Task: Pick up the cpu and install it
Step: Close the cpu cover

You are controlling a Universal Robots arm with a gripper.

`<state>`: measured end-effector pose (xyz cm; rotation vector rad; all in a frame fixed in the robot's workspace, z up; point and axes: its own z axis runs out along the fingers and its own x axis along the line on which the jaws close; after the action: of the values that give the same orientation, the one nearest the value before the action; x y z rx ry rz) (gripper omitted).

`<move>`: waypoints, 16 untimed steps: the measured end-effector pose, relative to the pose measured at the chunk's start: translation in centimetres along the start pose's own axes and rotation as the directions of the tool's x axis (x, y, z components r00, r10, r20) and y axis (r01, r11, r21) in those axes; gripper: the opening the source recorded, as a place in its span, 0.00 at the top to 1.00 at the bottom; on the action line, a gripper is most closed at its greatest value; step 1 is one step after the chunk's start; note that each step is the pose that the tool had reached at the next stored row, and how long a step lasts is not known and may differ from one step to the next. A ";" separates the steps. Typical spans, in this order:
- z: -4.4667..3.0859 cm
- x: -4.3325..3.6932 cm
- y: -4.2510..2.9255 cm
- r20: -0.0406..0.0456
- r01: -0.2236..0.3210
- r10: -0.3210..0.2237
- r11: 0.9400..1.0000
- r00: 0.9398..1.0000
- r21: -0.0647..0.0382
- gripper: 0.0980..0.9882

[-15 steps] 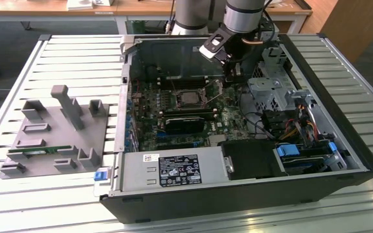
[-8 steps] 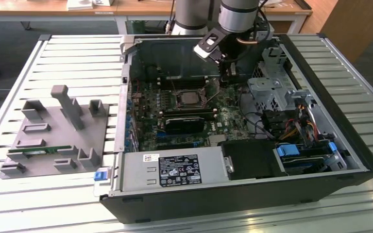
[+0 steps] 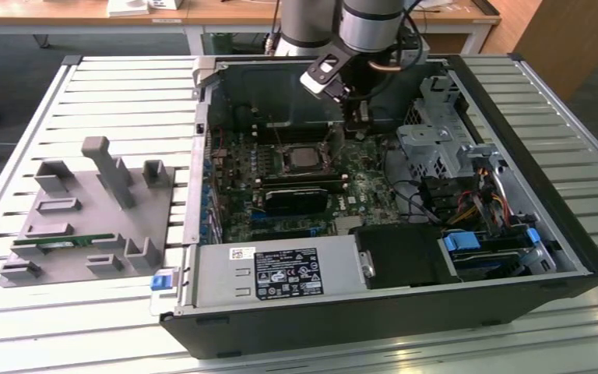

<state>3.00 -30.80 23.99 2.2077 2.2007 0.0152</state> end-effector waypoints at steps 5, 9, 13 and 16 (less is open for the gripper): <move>0.01 0.00 -0.87 0.000 0.000 0.000 1.000 1.000 0.000 0.99; 0.03 0.00 -1.33 0.000 0.000 0.000 1.000 1.000 0.000 0.99; 0.12 0.01 -1.78 0.000 0.000 0.000 1.000 1.000 0.000 0.99; 0.22 0.01 -2.01 0.000 0.000 0.000 1.000 1.000 0.000 0.99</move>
<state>0.99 -30.79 23.72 2.2078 2.2006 0.0154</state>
